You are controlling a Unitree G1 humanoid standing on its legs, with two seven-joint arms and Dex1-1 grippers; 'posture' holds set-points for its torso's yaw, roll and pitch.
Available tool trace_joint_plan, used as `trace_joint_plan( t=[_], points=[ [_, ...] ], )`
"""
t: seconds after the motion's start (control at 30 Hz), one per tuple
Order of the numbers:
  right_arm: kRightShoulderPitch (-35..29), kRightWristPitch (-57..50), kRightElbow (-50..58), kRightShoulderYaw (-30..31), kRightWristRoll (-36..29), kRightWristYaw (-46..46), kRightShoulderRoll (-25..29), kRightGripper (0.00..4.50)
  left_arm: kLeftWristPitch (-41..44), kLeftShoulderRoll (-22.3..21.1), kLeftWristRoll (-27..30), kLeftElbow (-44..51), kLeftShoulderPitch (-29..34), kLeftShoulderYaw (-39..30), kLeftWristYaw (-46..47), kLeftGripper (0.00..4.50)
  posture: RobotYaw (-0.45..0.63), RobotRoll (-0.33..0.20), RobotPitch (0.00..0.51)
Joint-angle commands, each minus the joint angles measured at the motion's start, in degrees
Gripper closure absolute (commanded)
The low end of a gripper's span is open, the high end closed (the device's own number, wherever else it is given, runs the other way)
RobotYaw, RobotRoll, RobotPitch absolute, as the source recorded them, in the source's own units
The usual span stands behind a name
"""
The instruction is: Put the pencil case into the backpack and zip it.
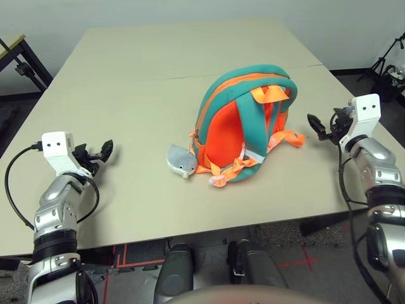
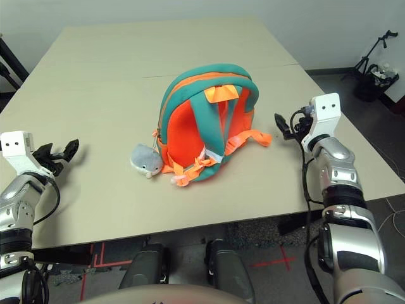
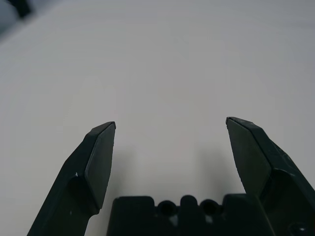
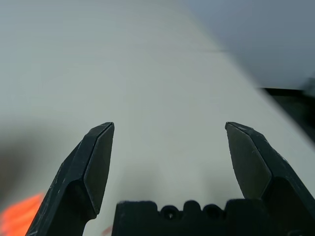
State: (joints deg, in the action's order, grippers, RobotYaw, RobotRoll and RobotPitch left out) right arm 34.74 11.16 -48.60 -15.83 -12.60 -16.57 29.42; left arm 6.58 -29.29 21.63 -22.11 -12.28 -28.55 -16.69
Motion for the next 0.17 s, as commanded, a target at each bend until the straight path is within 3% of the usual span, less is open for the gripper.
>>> trace_joint_plan(
  t=[0.03,0.17],
  points=[
    [0.4,3.9,-3.5,0.0,1.6,2.6,-2.2,0.05,-2.9,0.2,-2.4,-1.8,0.7,0.3,1.6,0.0,0.28,0.0,0.069],
    [0.4,5.8,-5.6,-0.2,2.1,3.7,-4.5,0.05,-4.5,1.3,-2.4,-1.9,0.7,0.4,2.0,0.0,0.28,0.0,0.08]
  ],
)
